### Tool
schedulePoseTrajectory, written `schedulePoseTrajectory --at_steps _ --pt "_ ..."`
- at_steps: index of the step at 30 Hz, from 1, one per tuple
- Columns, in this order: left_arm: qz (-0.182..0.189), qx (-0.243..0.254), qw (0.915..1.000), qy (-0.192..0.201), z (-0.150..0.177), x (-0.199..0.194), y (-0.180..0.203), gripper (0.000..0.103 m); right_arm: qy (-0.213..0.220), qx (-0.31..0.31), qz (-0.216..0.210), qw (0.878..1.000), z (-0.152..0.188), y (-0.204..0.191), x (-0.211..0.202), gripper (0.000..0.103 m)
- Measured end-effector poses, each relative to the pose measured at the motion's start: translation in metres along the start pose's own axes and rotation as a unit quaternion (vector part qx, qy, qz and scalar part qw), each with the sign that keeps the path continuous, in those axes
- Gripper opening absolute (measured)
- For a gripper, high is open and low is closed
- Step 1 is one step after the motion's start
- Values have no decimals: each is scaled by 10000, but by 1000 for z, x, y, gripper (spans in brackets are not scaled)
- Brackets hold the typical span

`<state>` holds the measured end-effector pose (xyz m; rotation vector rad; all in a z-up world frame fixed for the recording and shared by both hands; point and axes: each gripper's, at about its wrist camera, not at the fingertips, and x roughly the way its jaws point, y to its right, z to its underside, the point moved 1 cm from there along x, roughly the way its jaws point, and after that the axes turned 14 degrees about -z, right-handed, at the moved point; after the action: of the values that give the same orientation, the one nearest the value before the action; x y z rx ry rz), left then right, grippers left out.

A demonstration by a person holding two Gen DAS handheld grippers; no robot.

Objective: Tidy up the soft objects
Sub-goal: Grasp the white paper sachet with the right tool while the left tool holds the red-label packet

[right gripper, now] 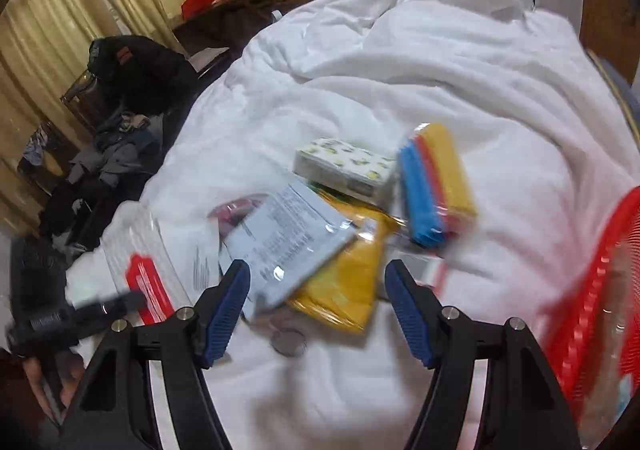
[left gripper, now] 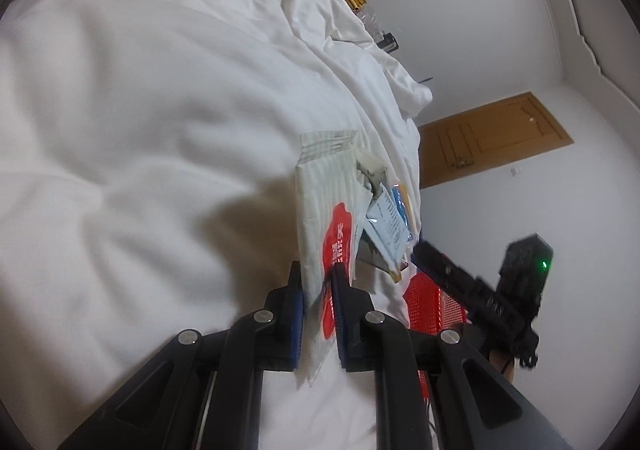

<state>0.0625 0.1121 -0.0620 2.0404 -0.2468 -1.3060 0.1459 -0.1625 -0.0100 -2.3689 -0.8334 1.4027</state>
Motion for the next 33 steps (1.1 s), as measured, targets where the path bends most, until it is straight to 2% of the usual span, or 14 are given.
schedulePoseTrajectory --at_steps 2,7,9,12,15,18,24,31,33 --pt "57 -66 10000 12 2 0 -9 12 40 255 -249 9994 -1 0 6 69" --pt "78 -121 9999 -72 8 3 -25 12 240 81 -98 9996 9 -17 8 69" --pt "116 -125 9998 -88 8 4 -27 12 303 29 -161 9994 14 -26 7 69" --pt "165 -120 9997 -142 7 3 -29 13 190 -170 -395 9989 21 -47 10 69" --pt "157 -111 9996 -192 8 1 -30 13 -89 -236 -854 9960 27 -66 21 69" --pt "74 5 9998 -198 10 -1 -29 19 -177 -364 -920 9949 31 -78 29 69" --pt "-174 77 9997 -125 15 -10 -32 25 -363 -160 -954 9946 38 -74 45 69" --pt "-223 -80 9997 107 15 -16 -39 31 -499 292 -1260 9903 41 -54 58 68" --pt "-182 -155 9996 128 13 -14 -41 31 -536 373 -1233 9902 41 -50 62 63"
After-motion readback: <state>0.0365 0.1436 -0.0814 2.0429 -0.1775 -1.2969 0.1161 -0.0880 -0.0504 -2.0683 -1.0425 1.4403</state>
